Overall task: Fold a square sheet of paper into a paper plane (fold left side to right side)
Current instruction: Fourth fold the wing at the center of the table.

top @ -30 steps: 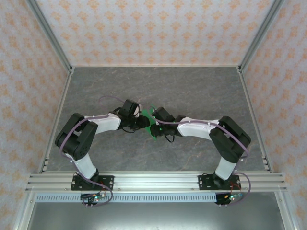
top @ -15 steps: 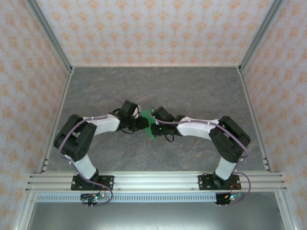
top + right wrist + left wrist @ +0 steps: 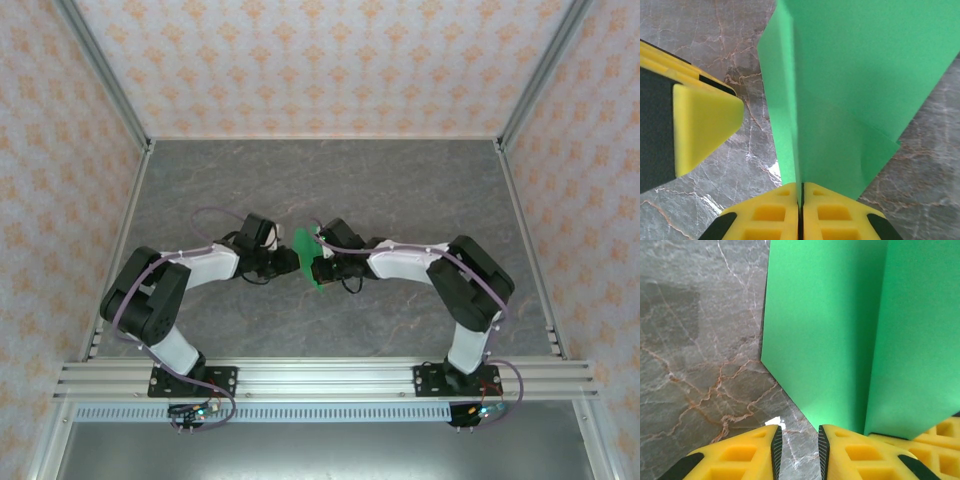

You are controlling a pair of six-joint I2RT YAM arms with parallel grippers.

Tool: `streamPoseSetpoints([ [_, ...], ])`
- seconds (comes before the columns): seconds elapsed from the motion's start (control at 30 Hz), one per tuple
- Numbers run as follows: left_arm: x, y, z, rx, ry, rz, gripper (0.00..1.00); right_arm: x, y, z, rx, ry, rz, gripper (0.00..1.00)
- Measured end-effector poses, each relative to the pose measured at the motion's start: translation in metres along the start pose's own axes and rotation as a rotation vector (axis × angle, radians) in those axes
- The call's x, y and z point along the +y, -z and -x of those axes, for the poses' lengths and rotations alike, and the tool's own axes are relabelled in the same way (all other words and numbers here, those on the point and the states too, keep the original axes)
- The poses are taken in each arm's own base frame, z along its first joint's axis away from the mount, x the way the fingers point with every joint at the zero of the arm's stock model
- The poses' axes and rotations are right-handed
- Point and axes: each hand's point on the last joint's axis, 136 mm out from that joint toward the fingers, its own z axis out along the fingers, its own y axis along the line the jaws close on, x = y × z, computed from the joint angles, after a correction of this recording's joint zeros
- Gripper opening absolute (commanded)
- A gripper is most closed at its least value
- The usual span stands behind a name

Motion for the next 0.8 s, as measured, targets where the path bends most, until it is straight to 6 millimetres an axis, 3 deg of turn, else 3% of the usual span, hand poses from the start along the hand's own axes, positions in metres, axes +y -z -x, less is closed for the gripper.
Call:
streamPoseSetpoints([
  [0.17, -0.004, 0.002, -0.003, 0.01, -0.003, -0.023, 0.32, -0.002, -0.009, -0.003, 0.035, -0.021, 0.043, 0.1],
  [0.43, -0.018, 0.003, 0.004, -0.012, -0.023, -0.084, 0.46, 0.006, -0.006, 0.005, 0.019, -0.037, 0.118, 0.1],
  [0.8, -0.029, -0.003, 0.019, -0.035, -0.023, -0.112, 0.53, 0.006, -0.008, 0.008, 0.011, -0.079, 0.193, 0.1],
])
